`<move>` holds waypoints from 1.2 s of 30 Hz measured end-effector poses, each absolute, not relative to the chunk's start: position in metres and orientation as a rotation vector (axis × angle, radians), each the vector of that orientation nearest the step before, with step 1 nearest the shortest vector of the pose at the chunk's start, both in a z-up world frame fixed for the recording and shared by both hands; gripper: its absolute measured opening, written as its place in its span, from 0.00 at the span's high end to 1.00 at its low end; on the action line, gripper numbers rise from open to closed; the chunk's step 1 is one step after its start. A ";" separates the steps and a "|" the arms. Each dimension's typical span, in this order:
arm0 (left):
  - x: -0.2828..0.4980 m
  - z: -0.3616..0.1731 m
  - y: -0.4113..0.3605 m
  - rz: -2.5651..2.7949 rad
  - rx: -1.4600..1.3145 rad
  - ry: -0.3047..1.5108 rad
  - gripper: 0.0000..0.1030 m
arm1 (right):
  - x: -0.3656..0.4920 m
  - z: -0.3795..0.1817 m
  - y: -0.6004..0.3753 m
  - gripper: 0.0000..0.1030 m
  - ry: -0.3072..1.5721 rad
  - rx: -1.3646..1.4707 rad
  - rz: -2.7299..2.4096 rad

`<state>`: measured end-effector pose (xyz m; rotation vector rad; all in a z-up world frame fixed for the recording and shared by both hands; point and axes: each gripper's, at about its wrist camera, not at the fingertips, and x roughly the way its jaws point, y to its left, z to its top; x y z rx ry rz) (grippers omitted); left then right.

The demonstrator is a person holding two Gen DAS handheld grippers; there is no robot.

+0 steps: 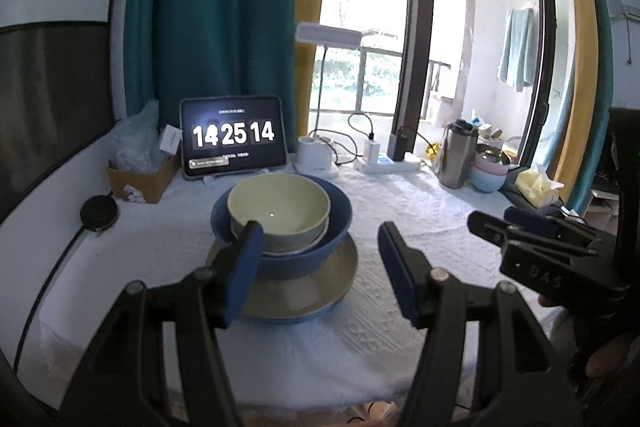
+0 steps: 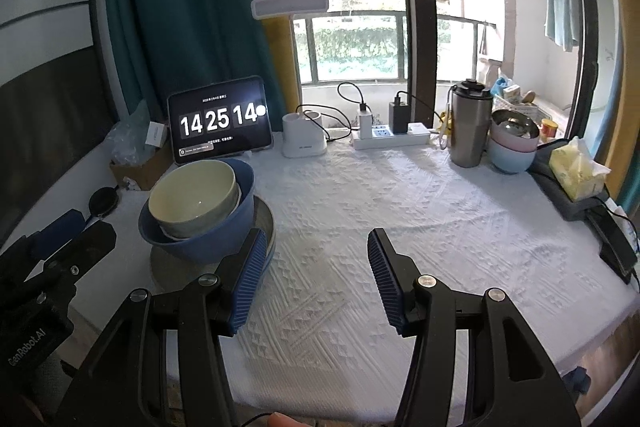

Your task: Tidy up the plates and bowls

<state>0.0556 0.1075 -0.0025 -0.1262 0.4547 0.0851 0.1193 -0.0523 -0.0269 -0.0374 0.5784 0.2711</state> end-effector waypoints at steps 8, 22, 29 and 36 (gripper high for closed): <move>0.032 0.009 0.105 0.097 -0.127 0.409 0.23 | 0.096 -0.012 -0.071 0.45 0.531 -0.034 0.245; 0.001 0.034 0.101 0.114 -0.112 0.316 0.10 | 0.058 0.015 -0.097 0.45 0.441 -0.021 0.197; -0.014 0.046 0.098 0.118 -0.072 0.261 0.10 | 0.045 0.023 -0.104 0.44 0.408 -0.026 0.168; -0.015 0.047 0.111 0.156 -0.098 0.255 0.10 | 0.040 0.027 -0.106 0.29 0.396 -0.029 0.156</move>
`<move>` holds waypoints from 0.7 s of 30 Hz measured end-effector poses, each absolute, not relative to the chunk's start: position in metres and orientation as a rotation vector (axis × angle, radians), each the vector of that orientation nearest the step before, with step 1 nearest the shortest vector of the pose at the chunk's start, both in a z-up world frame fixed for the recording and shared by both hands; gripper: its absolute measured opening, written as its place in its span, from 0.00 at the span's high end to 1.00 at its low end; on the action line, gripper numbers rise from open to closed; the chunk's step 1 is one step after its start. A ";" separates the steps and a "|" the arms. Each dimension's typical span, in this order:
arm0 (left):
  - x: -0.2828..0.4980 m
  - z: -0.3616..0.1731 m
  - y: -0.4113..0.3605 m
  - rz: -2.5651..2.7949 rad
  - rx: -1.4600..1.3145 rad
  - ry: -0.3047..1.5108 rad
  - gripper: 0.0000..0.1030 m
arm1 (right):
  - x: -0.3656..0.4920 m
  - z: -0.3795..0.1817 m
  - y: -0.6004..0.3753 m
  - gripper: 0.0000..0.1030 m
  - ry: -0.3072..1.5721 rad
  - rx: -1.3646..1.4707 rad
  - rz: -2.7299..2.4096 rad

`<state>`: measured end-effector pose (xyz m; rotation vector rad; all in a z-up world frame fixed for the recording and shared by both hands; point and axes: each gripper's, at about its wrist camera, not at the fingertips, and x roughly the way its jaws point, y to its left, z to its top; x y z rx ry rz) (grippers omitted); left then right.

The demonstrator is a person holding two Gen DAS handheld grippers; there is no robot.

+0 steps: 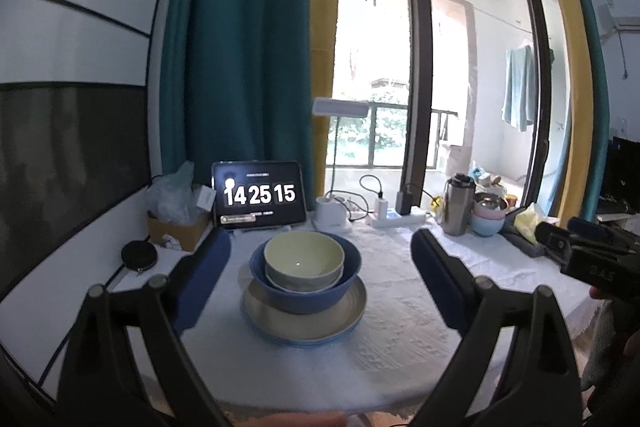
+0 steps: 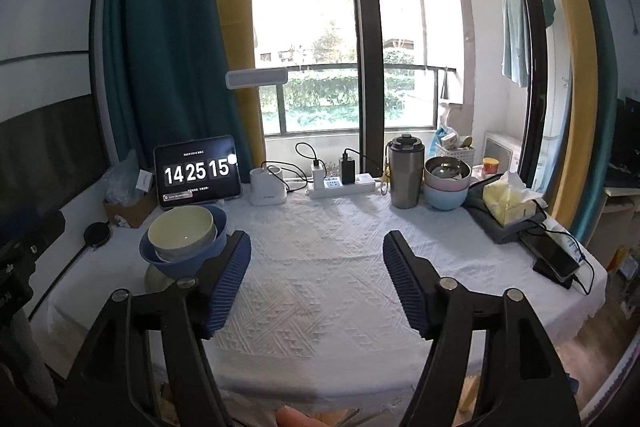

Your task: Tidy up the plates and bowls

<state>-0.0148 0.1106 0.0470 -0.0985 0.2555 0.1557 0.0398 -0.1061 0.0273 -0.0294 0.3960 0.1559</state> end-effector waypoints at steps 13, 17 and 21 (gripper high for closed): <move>-0.017 0.046 0.124 0.178 -0.124 0.255 0.05 | 0.038 0.029 -0.104 0.29 0.391 -0.033 0.144; -0.018 0.048 0.125 0.174 -0.128 0.254 0.05 | 0.038 0.029 -0.104 0.29 0.391 -0.034 0.143; -0.019 0.048 0.124 0.175 -0.125 0.251 0.05 | 0.038 0.029 -0.104 0.29 0.390 -0.033 0.143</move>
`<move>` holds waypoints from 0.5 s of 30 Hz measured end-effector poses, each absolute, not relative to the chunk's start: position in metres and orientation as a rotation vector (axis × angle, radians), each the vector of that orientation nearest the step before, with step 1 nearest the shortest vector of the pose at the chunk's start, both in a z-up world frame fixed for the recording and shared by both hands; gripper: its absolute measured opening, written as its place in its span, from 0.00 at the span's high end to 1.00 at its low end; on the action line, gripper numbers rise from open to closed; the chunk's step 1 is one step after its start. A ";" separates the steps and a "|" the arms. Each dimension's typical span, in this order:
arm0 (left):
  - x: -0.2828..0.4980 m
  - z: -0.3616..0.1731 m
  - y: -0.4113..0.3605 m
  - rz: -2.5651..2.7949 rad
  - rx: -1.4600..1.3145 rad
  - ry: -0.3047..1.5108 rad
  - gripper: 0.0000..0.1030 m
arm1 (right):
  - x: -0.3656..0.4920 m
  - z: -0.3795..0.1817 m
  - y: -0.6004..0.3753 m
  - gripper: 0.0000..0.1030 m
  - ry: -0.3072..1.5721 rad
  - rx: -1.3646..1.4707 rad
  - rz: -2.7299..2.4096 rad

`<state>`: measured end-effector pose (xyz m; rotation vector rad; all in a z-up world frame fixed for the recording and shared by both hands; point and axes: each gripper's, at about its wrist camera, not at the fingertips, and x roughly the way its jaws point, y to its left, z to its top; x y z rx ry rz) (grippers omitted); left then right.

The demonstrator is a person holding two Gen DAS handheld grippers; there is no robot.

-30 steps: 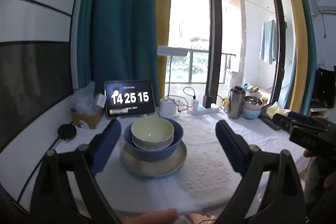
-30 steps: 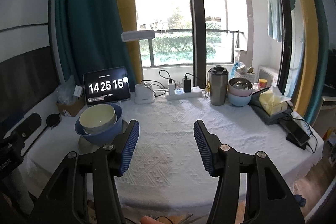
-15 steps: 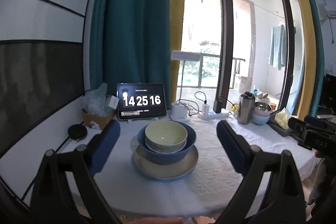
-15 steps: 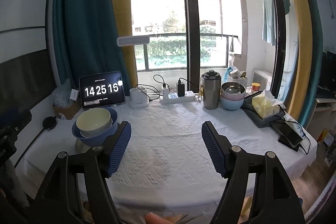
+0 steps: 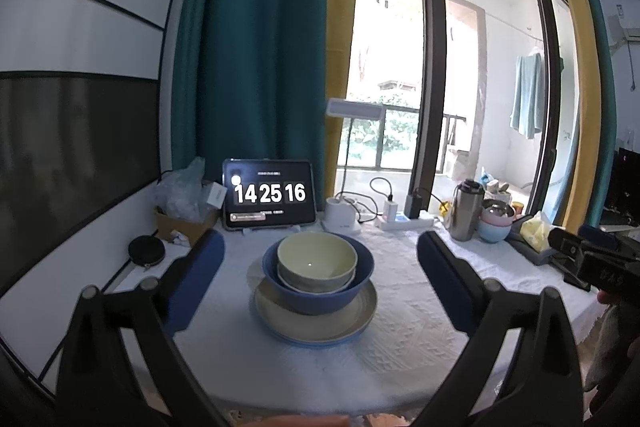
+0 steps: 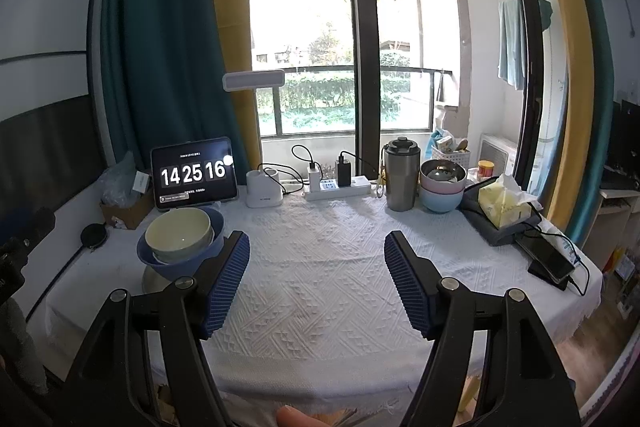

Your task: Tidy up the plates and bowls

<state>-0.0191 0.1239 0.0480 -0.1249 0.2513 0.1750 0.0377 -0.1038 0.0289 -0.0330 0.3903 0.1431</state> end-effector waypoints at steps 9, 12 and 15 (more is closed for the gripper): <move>-0.019 0.048 0.122 0.173 -0.122 0.252 0.05 | 0.038 0.030 -0.104 0.29 0.389 -0.034 0.143; -0.019 0.048 0.121 0.172 -0.122 0.252 0.05 | 0.038 0.030 -0.105 0.29 0.391 -0.033 0.143; -0.019 0.049 0.121 0.173 -0.121 0.252 0.05 | 0.039 0.031 -0.106 0.29 0.391 -0.033 0.143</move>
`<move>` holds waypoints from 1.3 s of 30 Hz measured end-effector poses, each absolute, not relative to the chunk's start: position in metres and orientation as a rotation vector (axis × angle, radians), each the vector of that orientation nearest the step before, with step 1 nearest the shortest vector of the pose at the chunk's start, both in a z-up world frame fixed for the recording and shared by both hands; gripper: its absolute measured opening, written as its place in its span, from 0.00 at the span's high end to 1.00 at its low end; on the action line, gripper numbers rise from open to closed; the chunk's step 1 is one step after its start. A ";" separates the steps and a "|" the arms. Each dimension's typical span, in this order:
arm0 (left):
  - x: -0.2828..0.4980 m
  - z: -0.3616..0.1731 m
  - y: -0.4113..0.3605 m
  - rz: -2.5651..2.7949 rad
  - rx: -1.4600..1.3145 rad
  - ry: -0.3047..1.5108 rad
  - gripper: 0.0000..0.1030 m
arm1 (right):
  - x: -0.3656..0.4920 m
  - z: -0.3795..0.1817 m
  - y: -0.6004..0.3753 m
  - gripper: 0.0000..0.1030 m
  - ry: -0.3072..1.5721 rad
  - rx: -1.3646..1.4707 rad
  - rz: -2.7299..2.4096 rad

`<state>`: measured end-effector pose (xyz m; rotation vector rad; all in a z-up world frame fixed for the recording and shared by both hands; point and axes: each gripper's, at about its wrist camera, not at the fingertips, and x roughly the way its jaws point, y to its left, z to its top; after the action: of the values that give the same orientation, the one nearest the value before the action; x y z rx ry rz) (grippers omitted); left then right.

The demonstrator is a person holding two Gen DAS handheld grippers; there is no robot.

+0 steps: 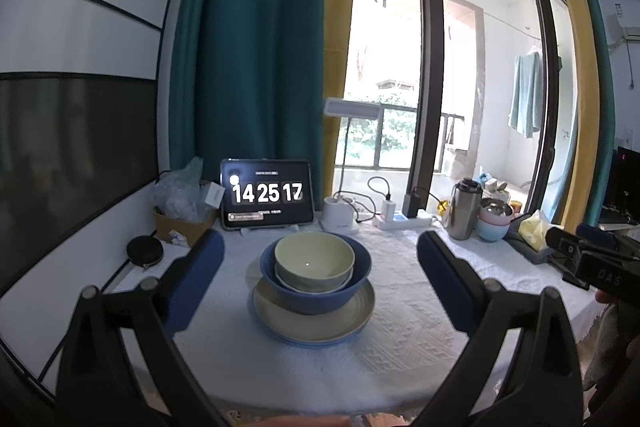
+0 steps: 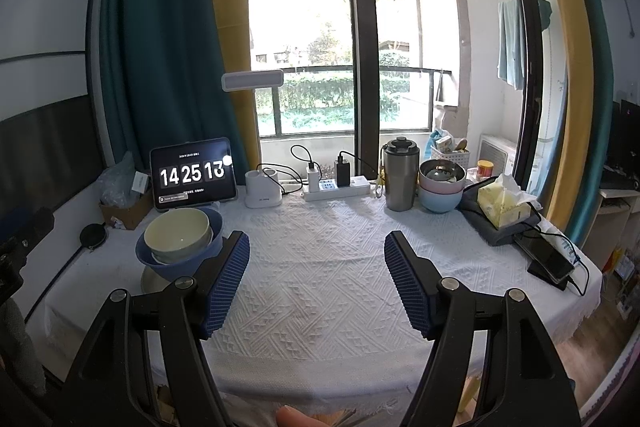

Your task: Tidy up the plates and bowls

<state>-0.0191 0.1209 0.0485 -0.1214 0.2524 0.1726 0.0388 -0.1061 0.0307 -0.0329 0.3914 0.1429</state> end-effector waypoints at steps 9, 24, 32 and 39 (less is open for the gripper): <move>-0.019 0.049 0.121 0.173 -0.121 0.254 0.05 | 0.040 0.030 -0.107 0.29 0.392 -0.033 0.142; -0.020 0.048 0.116 0.166 -0.120 0.256 0.05 | 0.040 0.030 -0.107 0.29 0.393 -0.033 0.142; -0.020 0.048 0.114 0.160 -0.118 0.258 0.05 | 0.040 0.030 -0.108 0.29 0.392 -0.032 0.143; -0.020 0.048 0.114 0.160 -0.118 0.259 0.05 | 0.040 0.030 -0.108 0.29 0.393 -0.032 0.143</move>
<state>-0.0202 0.1142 0.0481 -0.1184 0.2590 0.1598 0.0402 -0.1084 0.0299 -0.0319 0.3927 0.1430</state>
